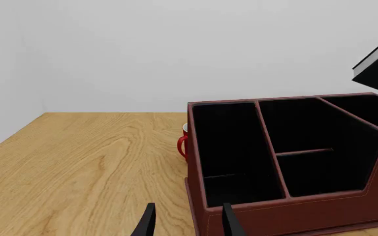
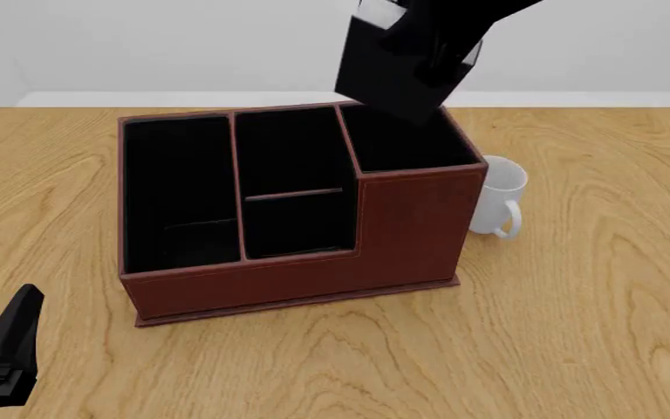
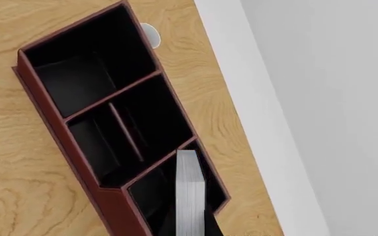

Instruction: Pick up the book and place it in the right compartment of the caddy.

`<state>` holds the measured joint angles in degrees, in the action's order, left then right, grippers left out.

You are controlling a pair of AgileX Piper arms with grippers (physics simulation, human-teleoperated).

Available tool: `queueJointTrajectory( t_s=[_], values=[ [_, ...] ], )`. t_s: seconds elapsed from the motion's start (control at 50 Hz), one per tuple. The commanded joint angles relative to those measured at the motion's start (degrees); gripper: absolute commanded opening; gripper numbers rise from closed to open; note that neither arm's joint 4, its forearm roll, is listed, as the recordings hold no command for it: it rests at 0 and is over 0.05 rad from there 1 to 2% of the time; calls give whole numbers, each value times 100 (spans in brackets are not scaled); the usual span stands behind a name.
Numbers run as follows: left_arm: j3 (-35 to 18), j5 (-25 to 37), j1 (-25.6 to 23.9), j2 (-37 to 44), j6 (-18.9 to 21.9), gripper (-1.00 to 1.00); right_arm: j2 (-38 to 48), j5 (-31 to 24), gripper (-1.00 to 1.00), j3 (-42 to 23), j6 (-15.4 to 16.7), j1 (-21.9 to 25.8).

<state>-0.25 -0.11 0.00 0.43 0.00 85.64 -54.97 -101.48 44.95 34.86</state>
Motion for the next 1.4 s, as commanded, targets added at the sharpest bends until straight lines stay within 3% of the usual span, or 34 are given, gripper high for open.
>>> queueJointTrajectory(
  t_s=[0.02, 0.36, 0.92, 1.4],
  values=[
    [0, 0, 0, 0, 0, 100, -89, 242, -100, 280, -201, -99],
    [0, 0, 0, 0, 0, 100, -187, 539, -100, 718, -332, -173],
    [0, 0, 0, 0, 0, 100, 69, 749, -100, 749, -423, -476],
    [0, 0, 0, 0, 0, 100, 190, 1061, -100, 1086, -581, -452]
  ],
)
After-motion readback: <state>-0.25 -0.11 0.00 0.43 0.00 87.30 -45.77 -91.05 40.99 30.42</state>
